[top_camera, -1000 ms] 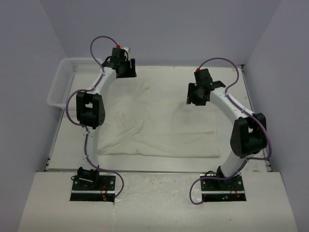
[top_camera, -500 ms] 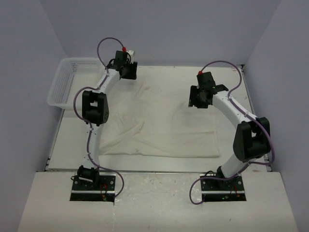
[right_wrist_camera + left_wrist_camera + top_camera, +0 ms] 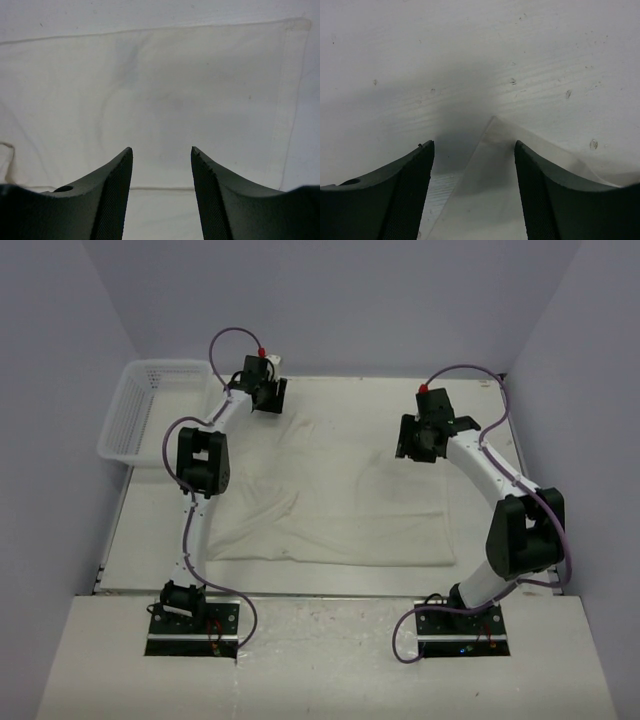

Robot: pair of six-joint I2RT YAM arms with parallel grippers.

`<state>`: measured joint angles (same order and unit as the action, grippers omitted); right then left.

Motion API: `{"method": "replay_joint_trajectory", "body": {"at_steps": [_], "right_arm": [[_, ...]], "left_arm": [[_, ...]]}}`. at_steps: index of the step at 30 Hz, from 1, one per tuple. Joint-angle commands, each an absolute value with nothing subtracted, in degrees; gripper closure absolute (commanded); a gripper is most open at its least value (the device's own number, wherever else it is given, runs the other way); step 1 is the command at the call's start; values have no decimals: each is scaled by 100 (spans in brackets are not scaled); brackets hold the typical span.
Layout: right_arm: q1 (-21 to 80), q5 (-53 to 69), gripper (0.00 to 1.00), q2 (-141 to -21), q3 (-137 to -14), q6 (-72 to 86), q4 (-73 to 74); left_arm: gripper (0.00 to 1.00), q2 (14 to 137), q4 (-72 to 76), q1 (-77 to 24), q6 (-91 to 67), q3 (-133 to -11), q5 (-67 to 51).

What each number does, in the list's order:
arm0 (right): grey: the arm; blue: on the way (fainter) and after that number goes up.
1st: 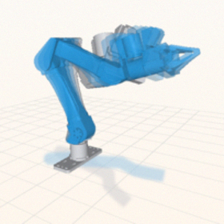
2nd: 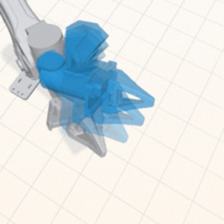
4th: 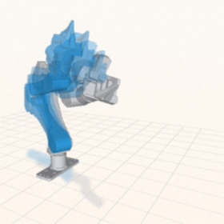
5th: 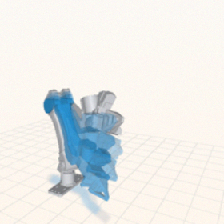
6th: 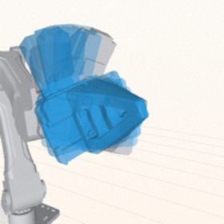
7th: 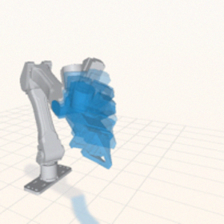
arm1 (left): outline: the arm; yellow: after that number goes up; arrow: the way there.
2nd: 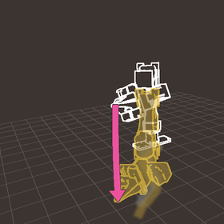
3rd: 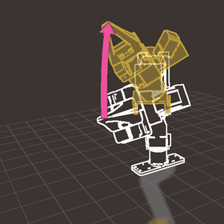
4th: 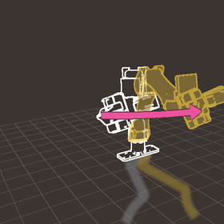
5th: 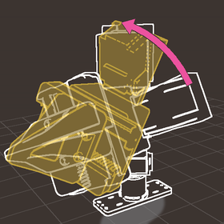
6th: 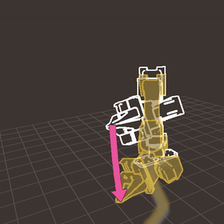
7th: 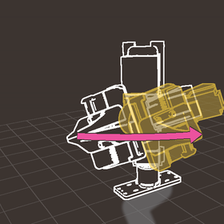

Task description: Fold and stack the t-shirts

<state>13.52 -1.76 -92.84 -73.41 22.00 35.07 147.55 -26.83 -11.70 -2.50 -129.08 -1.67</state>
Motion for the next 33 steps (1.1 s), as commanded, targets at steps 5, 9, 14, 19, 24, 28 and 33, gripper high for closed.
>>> {"method": "replay_joint_trajectory", "body": {"at_steps": [5, 9, 14, 19, 24, 28, 33], "right_arm": [[1283, -149, 48, -8816, -7242, 2215, 3410], [1134, -272, 48, -8789, -7233, 2232, 3524], [923, -1009, 48, -9174, -7618, 2364, 3910], [589, -1117, 47, -9711, -8050, 2408, 4175], [343, -729, 46, -10623, -8568, 2443, 4534], [308, -739, 46, -11109, -8877, 2461, 4737], [167, -624, 46, -11469, -9149, 2373, 4904]], "left_arm": [[34, 14862, -2171, -1230, -88, -12999, -580], [44, 14968, -2197, -1248, -149, -12982, -755], [53, 15020, -2241, -1248, -220, -12964, -949], [63, 15021, -2338, -1248, -202, -12946, -870], [94, 14994, -2434, -1239, -176, -12946, -668], [100, 14959, -2452, -1230, -185, -12903, -510], [100, 14731, -2303, -1222, -264, -12604, -440]]}}
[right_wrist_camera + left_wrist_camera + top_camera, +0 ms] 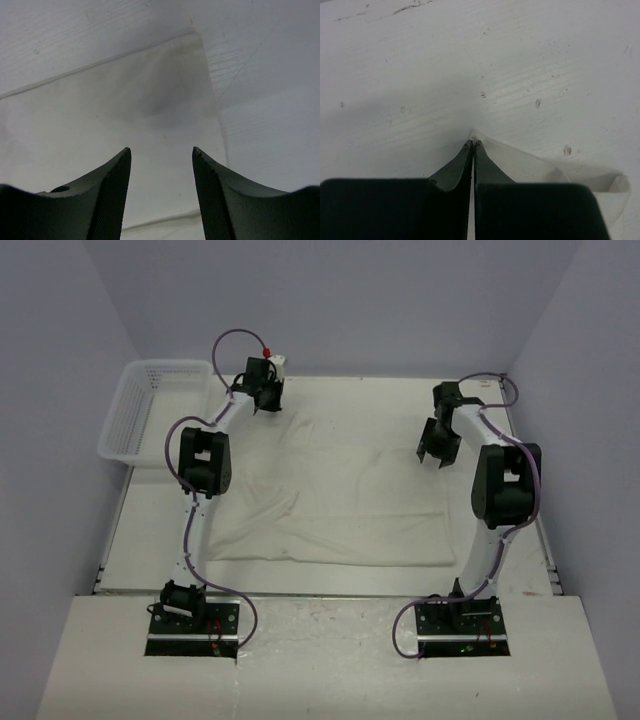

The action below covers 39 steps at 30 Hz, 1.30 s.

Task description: Fold and stack the t-shirts

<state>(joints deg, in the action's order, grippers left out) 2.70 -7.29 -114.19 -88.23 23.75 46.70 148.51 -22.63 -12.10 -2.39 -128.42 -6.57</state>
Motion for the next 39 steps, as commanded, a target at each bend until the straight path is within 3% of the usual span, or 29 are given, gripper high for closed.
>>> {"method": "replay_joint_trajectory", "body": {"at_steps": [1, 23, 39], "right_arm": [[97, -615, 46, -11522, -9193, 2364, 4904], [-413, -97, 41, -12919, -10960, 1749, 5247], [-431, -35, 54, -13543, -11961, 1608, 6125]], "left_arm": [[100, 14609, -2198, -1222, -307, -12525, -439], [100, 13035, -1239, -1239, -967, -10916, -738], [100, 12129, -1055, -1266, -1011, -10582, -861]]}}
